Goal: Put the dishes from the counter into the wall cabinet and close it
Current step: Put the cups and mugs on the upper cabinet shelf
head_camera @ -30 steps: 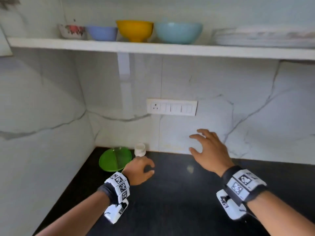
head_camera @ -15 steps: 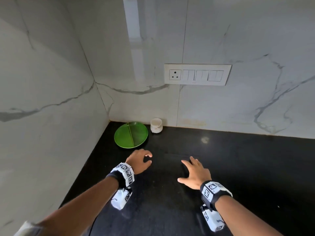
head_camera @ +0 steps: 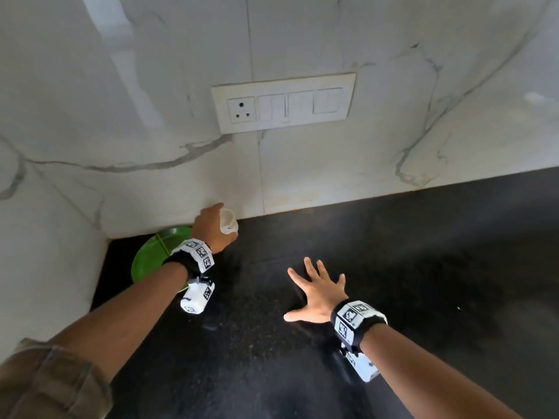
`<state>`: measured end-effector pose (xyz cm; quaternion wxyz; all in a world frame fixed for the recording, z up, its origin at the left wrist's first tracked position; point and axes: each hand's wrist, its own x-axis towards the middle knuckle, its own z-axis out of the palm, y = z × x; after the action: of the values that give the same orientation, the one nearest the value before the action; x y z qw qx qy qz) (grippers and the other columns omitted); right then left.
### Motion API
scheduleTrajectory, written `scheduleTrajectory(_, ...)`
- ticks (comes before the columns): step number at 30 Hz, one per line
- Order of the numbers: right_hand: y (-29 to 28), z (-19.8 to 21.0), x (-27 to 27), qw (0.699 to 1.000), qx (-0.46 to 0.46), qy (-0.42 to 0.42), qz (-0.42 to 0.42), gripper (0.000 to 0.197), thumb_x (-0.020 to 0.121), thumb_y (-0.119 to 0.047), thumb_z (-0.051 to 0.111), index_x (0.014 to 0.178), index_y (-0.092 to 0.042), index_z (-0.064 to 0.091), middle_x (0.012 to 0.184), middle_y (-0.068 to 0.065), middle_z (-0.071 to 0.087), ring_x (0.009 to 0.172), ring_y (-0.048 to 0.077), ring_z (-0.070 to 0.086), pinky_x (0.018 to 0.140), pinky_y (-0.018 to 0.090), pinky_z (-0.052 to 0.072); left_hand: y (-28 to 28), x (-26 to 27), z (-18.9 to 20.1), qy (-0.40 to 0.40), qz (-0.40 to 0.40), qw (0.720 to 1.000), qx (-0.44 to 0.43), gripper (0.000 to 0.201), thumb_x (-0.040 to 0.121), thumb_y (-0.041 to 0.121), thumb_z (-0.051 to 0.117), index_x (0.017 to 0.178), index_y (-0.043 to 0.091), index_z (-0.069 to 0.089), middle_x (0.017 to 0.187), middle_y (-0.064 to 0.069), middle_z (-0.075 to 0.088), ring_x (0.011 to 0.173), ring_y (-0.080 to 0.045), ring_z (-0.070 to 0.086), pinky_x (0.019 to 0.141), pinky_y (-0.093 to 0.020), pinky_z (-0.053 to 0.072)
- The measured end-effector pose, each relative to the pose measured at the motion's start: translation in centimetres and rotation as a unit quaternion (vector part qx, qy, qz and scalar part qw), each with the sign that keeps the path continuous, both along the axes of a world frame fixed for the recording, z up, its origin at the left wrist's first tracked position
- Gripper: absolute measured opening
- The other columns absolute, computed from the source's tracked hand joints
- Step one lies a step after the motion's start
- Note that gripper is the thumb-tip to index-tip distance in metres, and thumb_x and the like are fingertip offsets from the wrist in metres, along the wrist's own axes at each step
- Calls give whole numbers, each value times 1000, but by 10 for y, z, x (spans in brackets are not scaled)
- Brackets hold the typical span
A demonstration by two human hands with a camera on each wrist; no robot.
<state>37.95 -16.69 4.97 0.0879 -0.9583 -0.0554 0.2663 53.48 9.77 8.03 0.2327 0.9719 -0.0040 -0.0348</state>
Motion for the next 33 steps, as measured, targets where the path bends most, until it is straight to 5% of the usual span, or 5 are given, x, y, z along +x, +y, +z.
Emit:
scheduleTrajectory(11,-1,-7,1,1000,-4,8,-3,110,62,-84,56,147,-53,-6,160,-4,-26,148,27,-21,108,74,-3,-6,15,-9,-2,30,1000,4,73,69,34,83,130,18,47,128,-16,42,111,-43,53,92,-46,47)
scheduleTrajectory(17,0,1,5,1000,-9,-7,-5,110,58,-81,63,147,-52,5,163,-5,-12,150,28,-9,108,73,9,-8,-9,12,-4,2,1000,-11,73,63,36,88,124,21,52,124,-11,44,110,-36,54,93,-43,49)
scheduleTrajectory(25,-12,18,-6,997,47,-66,-14,62,79,-55,61,136,-37,47,145,-2,37,132,24,37,101,50,43,-30,-69,86,-88,-35,992,-82,72,64,38,88,125,25,53,125,1,42,104,-25,57,89,-33,47)
scheduleTrajectory(33,-40,99,-17,984,81,-154,38,41,89,-52,55,127,-37,57,133,-7,50,125,20,48,95,43,43,-80,-134,190,-196,-100,965,-140,72,67,41,86,130,29,52,122,6,45,108,-14,54,96,-28,43)
